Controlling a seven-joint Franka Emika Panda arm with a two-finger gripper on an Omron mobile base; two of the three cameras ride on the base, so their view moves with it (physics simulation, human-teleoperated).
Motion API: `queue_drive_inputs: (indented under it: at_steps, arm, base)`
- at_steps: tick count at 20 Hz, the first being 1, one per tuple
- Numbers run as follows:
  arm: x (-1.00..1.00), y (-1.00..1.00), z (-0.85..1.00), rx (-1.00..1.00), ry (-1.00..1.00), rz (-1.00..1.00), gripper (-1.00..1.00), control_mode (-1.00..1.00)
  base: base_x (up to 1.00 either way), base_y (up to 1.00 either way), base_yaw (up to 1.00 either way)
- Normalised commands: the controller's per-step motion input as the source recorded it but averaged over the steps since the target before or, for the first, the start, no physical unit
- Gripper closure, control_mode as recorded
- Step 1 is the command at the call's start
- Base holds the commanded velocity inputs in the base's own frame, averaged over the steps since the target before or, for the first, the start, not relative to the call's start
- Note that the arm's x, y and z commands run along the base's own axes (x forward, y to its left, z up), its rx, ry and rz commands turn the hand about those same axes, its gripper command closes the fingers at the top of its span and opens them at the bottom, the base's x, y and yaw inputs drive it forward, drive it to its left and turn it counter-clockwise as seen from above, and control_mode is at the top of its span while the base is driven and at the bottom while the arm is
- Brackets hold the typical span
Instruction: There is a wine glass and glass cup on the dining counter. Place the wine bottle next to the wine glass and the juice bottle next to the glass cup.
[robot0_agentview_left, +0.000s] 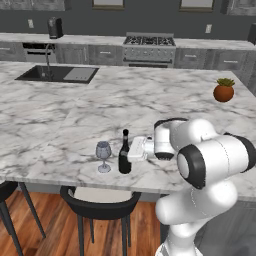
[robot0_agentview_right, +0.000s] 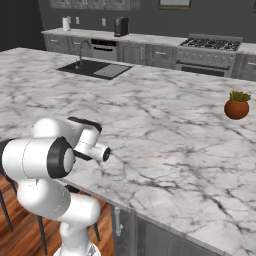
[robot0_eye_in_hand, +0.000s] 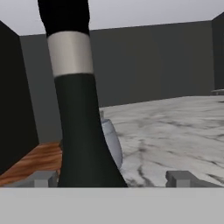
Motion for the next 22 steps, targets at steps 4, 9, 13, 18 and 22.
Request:
queue_drive_inputs:
  at_steps: [4, 9, 13, 18, 22]
  arm:
    - [0.00, -0.19, -0.11, 0.00, 0.00, 0.00, -1.00, -1.00]
    - [-0.02, -0.19, -0.03, 0.00, 0.00, 0.00, -1.00, -1.00]
    - [-0.01, -0.05, 0.00, 0.00, 0.00, 0.00, -1.00, -1.00]
    - [-0.06, 0.00, 0.00, 0.00, 0.00, 0.00, -1.00, -1.00]
    - [-0.10, 0.00, 0.00, 0.00, 0.00, 0.00, -1.00, -1.00]
  base:
    - [0.00, 0.00, 0.00]
    - [0.00, 0.00, 0.00]
    - [0.00, 0.00, 0.00]
    - [0.00, 0.00, 0.00]
    - [0.00, 0.00, 0.00]
